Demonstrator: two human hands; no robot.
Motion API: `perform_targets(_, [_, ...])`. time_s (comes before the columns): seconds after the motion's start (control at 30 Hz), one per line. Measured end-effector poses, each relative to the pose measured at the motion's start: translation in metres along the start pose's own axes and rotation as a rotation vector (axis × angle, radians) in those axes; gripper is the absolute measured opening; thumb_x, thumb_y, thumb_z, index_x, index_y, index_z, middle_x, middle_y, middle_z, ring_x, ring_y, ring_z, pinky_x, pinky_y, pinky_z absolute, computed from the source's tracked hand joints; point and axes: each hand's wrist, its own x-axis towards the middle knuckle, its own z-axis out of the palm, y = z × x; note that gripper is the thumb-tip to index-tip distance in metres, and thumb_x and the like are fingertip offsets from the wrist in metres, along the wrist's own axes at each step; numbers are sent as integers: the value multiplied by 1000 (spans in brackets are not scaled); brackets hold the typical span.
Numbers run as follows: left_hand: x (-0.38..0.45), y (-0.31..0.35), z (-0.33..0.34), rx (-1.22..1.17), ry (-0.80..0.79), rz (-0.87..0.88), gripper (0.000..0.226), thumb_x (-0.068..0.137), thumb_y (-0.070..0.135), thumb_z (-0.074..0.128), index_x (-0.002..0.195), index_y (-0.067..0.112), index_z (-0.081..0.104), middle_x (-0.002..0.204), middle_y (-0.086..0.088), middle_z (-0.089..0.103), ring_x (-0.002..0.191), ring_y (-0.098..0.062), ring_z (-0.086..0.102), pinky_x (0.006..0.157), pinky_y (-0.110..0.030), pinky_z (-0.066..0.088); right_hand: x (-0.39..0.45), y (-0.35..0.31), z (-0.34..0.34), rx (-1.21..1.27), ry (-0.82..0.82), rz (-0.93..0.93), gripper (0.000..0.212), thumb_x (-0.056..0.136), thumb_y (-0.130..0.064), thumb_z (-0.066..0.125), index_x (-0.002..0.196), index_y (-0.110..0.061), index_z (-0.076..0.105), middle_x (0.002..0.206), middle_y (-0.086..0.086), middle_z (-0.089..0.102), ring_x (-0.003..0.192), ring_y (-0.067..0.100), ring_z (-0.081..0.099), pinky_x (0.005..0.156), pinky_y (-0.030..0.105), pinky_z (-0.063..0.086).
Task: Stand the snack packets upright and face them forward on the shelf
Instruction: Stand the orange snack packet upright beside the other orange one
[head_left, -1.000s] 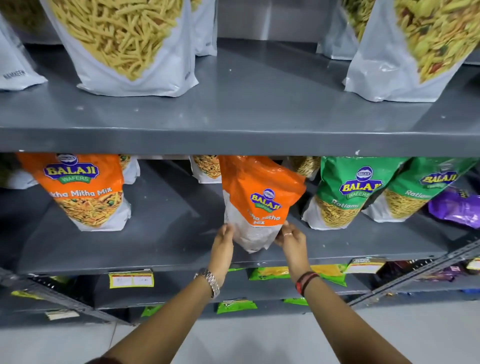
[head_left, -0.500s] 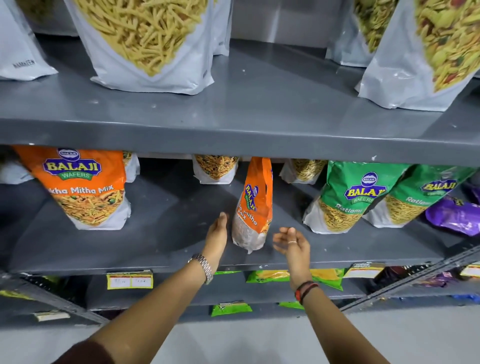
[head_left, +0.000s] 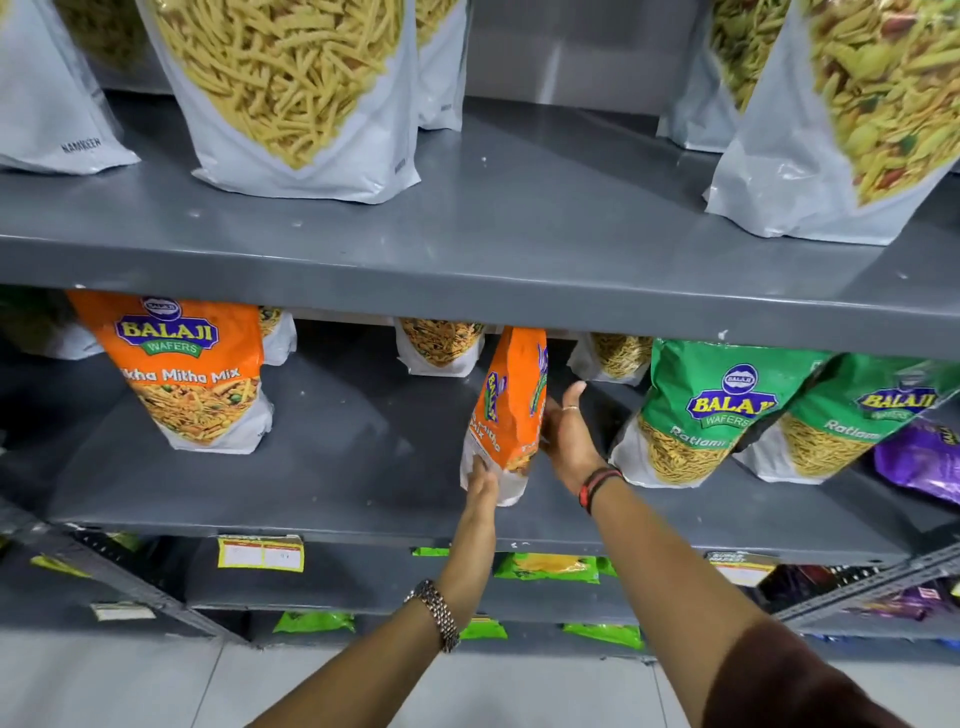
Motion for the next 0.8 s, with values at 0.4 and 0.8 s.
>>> perform_targets(0.4, [37,57,-5,-132,160,106,56,95,48,5,140,28,32,130,10,45,119,-9,44,96,-27,33,-47,39,-3,135,63,-105,66,88,-58,-1,145,-31,21,153,-5,29,142,18,26,118,48,20])
perform_targets(0.8, [27,14,-54,20,336,-58,94,74,80,16,149,25,11,160,4,8,148,-17,11,121,-44,10,-52,71,14,101,362,16,10,93,-16,44,98,-14,52,99,11,54,79,17,53,80,37,49])
